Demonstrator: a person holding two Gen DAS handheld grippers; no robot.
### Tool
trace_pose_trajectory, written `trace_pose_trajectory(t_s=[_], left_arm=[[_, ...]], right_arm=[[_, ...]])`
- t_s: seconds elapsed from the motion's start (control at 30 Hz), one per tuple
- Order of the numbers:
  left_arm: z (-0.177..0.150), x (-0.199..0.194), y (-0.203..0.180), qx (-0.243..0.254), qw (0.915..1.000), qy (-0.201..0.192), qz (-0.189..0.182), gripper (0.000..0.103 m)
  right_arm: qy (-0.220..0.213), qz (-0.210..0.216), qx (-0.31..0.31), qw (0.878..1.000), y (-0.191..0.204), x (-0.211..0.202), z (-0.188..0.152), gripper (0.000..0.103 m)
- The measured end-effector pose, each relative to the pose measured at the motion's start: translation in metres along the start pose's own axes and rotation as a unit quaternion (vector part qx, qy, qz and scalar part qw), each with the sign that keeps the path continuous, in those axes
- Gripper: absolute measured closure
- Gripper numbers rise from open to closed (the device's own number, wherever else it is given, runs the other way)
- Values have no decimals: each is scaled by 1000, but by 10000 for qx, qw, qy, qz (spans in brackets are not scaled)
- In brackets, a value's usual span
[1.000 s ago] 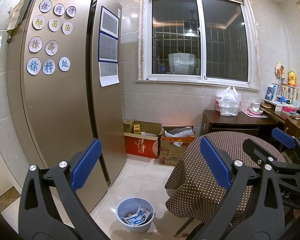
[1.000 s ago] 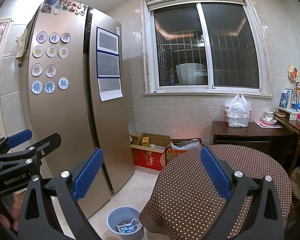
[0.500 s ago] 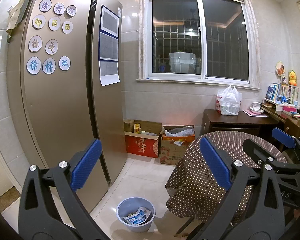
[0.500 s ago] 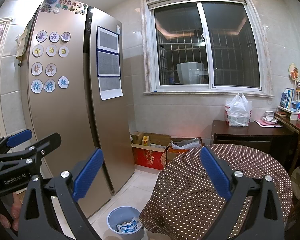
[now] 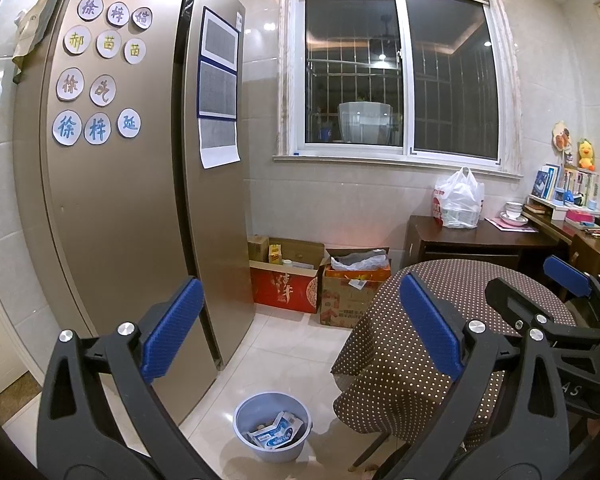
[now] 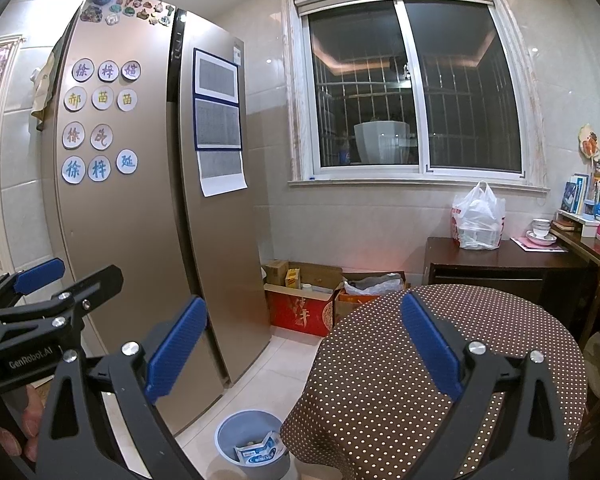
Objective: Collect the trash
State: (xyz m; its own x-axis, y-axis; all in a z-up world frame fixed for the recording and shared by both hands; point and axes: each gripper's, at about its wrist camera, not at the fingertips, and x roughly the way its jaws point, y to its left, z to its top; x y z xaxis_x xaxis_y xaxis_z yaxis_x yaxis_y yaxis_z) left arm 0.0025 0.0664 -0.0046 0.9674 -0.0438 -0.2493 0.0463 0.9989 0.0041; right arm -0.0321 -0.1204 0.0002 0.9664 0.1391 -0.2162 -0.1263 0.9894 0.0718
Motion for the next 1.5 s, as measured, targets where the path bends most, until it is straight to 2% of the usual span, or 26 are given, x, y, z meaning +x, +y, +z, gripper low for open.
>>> trace_pose_trajectory(t_s=[0.43, 1.5], left_arm=[[-7, 5, 9, 8, 10000, 77, -3, 6], [-3, 12, 15, 46, 9999, 164, -12, 6]], right_arm=[[62, 18, 15, 10000, -1, 5, -2, 7], [135, 29, 45, 9999, -1, 10, -6, 7]])
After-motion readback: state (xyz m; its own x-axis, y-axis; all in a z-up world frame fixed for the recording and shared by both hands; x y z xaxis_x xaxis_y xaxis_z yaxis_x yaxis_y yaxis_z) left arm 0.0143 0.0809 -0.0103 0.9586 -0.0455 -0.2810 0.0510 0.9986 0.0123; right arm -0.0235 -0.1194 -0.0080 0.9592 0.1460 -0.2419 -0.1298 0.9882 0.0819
